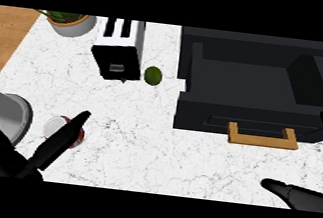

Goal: Pick up the can, place it into the drawer and close the drawer

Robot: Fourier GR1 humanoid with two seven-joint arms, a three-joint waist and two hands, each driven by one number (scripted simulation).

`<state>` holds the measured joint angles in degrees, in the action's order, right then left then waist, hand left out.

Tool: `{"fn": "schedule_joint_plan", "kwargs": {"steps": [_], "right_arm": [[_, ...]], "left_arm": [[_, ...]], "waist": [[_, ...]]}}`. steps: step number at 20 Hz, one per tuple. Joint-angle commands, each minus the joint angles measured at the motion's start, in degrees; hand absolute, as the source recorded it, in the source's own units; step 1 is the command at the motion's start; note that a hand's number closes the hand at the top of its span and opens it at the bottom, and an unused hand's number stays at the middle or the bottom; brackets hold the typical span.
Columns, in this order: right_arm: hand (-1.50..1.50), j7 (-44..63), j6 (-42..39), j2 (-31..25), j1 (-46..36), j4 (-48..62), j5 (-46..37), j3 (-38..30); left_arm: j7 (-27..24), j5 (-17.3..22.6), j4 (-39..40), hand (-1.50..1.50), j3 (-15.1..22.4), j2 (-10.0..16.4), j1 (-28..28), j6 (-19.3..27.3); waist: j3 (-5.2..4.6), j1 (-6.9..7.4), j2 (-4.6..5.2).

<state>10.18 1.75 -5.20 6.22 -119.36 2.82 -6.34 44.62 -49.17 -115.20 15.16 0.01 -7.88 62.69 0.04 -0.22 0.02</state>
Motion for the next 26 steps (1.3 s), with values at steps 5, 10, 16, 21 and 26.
{"fn": "schedule_joint_plan", "kwargs": {"steps": [5, 10, 16, 21, 26], "right_arm": [[-1.50, -2.7, -3.7, -1.1, 2.2, -0.3, 4.7, -3.9], [-1.50, 0.4, -2.4, 0.1, 3.7, -4.5, 2.3, -2.4], [-1.50, 0.1, -3.8, -1.4, 2.8, -4.0, 4.1, -5.0], [-1.50, 0.5, -5.1, -2.0, 4.1, -4.8, 5.7, -6.7], [-1.50, 6.5, -4.3, -4.0, 2.5, -9.4, 7.6, -9.1]], "left_arm": [[2.6, 1.2, 13.7, -1.50, 1.8, 0.0, 5.1, 11.7], [-6.2, 8.8, 17.3, -1.50, 5.3, 0.0, 0.6, 17.1], [-12.6, 20.8, 25.6, -1.50, 3.6, 3.3, 4.2, 22.8], [-20.8, 25.3, 26.6, -1.50, 3.0, 0.1, 2.3, 23.0], [-23.9, 34.2, 27.2, -1.50, 2.2, 4.0, 3.7, 23.1]], "waist": [[-0.03, -0.28, 0.03], [-0.08, -0.02, -0.08], [-0.19, -0.12, -0.04], [-0.24, 0.12, -0.11], [-0.30, 0.08, -0.15]]}}
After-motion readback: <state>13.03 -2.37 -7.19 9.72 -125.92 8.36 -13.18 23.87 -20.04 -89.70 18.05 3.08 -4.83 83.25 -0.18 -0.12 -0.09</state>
